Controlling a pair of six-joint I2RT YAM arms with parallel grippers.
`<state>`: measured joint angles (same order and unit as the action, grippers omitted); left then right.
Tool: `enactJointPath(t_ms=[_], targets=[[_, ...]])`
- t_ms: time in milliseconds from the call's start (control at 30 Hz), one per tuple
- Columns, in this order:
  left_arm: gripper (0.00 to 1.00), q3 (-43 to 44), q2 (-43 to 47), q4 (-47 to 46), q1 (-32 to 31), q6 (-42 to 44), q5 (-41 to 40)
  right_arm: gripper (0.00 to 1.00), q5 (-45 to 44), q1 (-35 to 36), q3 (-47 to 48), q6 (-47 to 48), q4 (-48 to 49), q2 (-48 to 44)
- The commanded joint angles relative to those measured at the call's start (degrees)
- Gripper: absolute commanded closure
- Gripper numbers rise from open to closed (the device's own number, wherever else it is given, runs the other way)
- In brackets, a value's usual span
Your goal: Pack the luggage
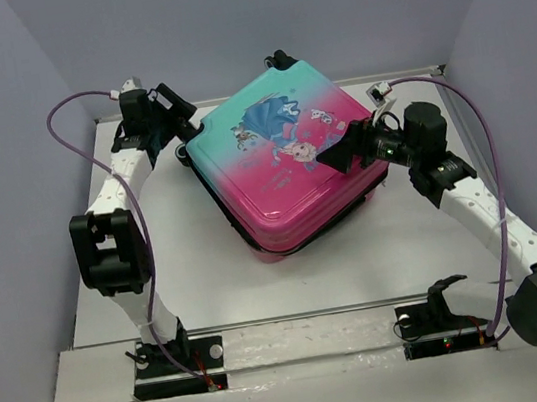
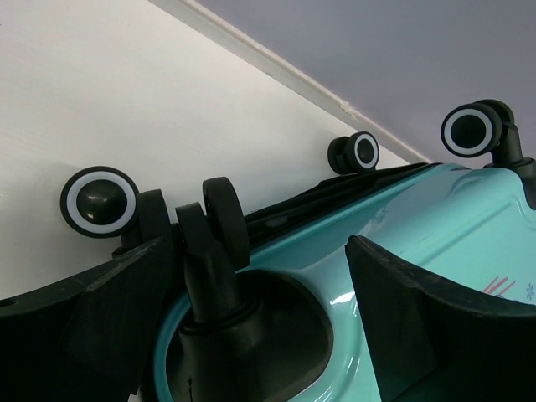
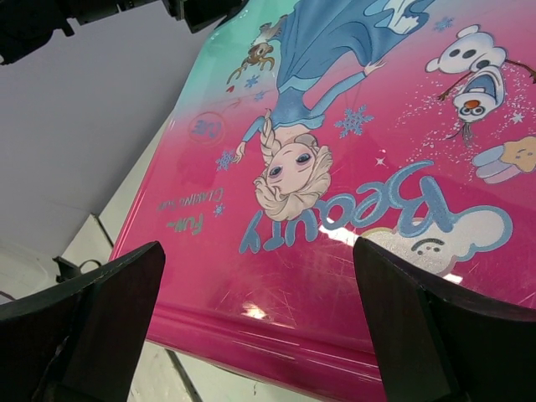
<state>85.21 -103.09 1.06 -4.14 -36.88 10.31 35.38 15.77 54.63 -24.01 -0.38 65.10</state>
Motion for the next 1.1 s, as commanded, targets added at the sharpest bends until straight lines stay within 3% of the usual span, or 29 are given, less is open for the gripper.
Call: enactJointPath(t_ms=[0,167,600,1067], targets=[[0.01,2.3,-3.2,0.6,-0.4,-2.0,1.4,0.00,0.5,0.1,-0.1,0.3,3.6,-0.9],[0.01,3.7,-5.7,0.3,-0.7,-3.6,2.2,0.00,0.4,0.1,-0.3,0.5,3.6,-0.9],[0.01,-0.7,5.5,-1.1,0.4,3.7,-9.0,0.00,0.0,0.1,-1.0,1.0,3.7,-1.2],[0.01,-2.0,-1.1,-0.5,0.4,-1.5,0.9,0.00,0.5,0.1,-1.7,0.7,3.8,-1.7]])
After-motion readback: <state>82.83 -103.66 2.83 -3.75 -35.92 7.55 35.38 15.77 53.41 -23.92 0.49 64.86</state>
